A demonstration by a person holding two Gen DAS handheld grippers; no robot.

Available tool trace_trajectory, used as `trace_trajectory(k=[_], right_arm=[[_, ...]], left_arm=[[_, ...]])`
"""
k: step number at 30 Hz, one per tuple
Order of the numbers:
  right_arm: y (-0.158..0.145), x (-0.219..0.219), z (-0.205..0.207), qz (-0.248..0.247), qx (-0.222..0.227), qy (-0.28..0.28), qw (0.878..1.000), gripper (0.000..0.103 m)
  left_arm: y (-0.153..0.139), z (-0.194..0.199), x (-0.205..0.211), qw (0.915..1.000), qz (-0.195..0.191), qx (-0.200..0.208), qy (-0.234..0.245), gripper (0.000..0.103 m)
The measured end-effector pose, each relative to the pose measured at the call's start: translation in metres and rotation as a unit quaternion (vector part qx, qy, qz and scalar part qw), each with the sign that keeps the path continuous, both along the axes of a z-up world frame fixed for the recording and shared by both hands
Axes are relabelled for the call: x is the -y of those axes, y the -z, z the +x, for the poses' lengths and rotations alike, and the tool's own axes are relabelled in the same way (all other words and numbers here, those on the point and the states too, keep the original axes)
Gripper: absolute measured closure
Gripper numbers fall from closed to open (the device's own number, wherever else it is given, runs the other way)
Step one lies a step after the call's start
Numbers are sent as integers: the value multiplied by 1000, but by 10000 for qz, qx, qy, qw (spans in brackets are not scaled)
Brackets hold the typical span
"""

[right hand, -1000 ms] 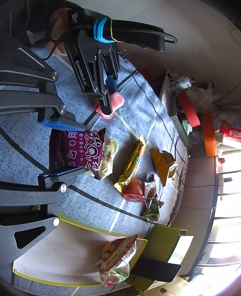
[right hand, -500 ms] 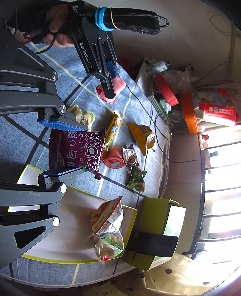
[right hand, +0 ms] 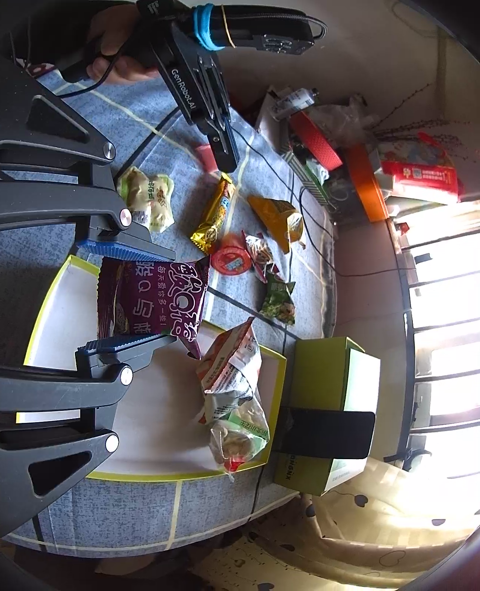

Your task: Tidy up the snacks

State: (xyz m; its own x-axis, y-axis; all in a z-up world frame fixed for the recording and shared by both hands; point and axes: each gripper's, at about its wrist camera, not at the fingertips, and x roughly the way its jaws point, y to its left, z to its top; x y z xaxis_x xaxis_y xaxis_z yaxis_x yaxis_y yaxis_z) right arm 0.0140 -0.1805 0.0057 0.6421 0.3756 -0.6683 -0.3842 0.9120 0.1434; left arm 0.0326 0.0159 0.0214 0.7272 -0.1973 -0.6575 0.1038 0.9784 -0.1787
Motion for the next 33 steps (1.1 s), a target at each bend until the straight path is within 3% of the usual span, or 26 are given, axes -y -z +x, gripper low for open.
trace_trajectory(k=[2, 4, 5, 9, 13, 19, 25, 30, 33], right_arm=[[2, 1, 0, -7, -38, 5, 10000, 70], [4, 2, 0, -14, -72, -7, 10000, 70], [5, 2, 0, -14, -91, -8, 10000, 70], [10, 3, 0, -6, -165, -3, 9999, 70], [14, 5, -1, -10, -229, 4, 9997, 70], [19, 10, 3, 2, -322, 76, 9995, 70], [17, 14, 3, 22, -319, 119, 9994, 70], [19, 14, 6, 35, -353, 116, 9993, 70], [21, 13, 9, 17, -396, 100, 9992, 70]], left_arm=[[2, -6, -2, 9999, -64, -22, 95, 91], [7, -11, -3, 9998, -69, -76, 183, 75], [11, -12, -4, 9998, -52, -135, 160, 73], [19, -16, -14, 9997, -104, -211, 23, 71], [24, -21, -21, 9998, 48, -199, 45, 50], [35, -9, -26, 9989, 24, -478, -4, 49], [13, 5, -49, 9989, 276, -87, -368, 46], [31, 14, -69, 9958, 560, -338, -644, 46], [45, 18, -76, 9934, 540, -563, -836, 45]])
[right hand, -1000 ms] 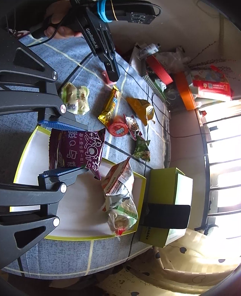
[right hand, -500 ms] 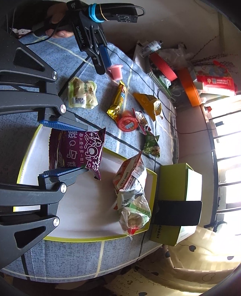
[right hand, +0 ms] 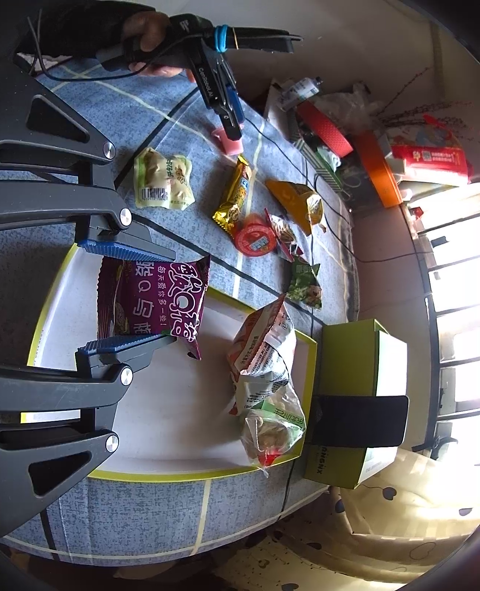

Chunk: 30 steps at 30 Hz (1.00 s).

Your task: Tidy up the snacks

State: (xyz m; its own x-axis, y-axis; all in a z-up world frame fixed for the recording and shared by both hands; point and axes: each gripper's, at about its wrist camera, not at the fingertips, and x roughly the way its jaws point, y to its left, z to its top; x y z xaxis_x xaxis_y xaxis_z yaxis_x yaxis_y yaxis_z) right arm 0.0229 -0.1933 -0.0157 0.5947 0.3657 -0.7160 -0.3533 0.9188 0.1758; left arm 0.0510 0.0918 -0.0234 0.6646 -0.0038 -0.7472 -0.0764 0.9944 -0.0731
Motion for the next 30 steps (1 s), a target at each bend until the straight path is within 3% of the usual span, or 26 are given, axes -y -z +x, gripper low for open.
trace_trajectory(k=[4, 12, 19, 30], right_arm=[[2, -1, 3, -27, -38, -4, 10000, 70], [3, 0, 5, -58, -61, 39, 10000, 70], [3, 2, 8, -81, -66, 99, 9999, 70], [1, 9, 7, -37, -33, 181, 9998, 70]], left_arm=[[12, 6, 2, 9994, -201, -190, -186, 45], [23, 32, 4, 9989, -156, -324, -305, 45], [25, 36, 9, 9989, 194, -266, -343, 48], [5, 14, 13, 9997, 122, 123, -199, 50]])
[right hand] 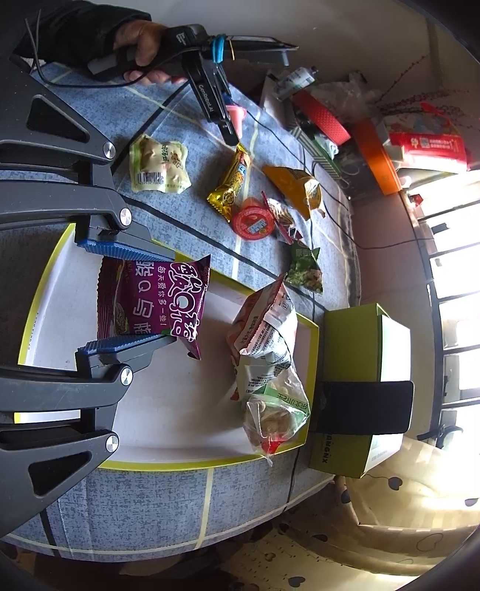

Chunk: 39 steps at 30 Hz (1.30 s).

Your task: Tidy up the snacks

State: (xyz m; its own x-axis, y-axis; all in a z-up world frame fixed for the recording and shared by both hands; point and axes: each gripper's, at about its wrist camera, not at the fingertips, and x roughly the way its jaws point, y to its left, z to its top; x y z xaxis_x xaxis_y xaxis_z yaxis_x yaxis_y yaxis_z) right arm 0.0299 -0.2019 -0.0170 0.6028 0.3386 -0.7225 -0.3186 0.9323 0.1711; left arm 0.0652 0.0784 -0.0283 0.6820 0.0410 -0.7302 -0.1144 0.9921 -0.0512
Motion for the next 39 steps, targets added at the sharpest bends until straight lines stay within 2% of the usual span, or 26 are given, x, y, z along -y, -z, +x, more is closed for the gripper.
trace_trajectory(k=[10, 23, 39], right_arm=[[-5, 7, -6, 67, 87, 70, 9999, 70], [-6, 23, -9, 100, 117, 273, 9995, 70], [11, 48, -11, 62, -98, 565, 9983, 70]], left_arm=[[-32, -14, 28, 9989, -71, 325, 328, 50], [-46, -10, 89, 9934, -177, 353, 1080, 50], [-46, -15, 165, 9778, -303, 184, 2064, 50]])
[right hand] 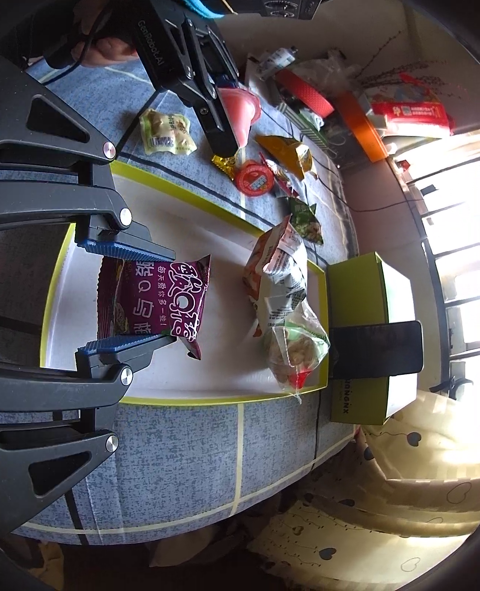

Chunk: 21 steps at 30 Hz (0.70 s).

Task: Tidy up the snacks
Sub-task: 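Lower the pink cup into the tray with the left gripper while the right releases the purple bag there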

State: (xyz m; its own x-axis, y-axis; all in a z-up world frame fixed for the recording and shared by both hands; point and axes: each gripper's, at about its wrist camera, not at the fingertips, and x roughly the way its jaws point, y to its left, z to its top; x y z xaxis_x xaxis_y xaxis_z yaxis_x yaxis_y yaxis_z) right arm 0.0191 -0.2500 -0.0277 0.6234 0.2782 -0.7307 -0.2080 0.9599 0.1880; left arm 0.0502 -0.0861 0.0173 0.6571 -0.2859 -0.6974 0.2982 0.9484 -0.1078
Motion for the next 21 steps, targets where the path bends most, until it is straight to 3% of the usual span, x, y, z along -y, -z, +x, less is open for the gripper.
trace_trajectory(k=[17, 21], right_arm=[[15, 14, -5, -122, -293, 55, 9995, 69], [10, 14, -6, -132, -209, 26, 9997, 63]], left_arm=[[21, -8, 51, 9962, 233, -333, 764, 50], [25, -8, 53, 9956, 274, -428, 791, 50]])
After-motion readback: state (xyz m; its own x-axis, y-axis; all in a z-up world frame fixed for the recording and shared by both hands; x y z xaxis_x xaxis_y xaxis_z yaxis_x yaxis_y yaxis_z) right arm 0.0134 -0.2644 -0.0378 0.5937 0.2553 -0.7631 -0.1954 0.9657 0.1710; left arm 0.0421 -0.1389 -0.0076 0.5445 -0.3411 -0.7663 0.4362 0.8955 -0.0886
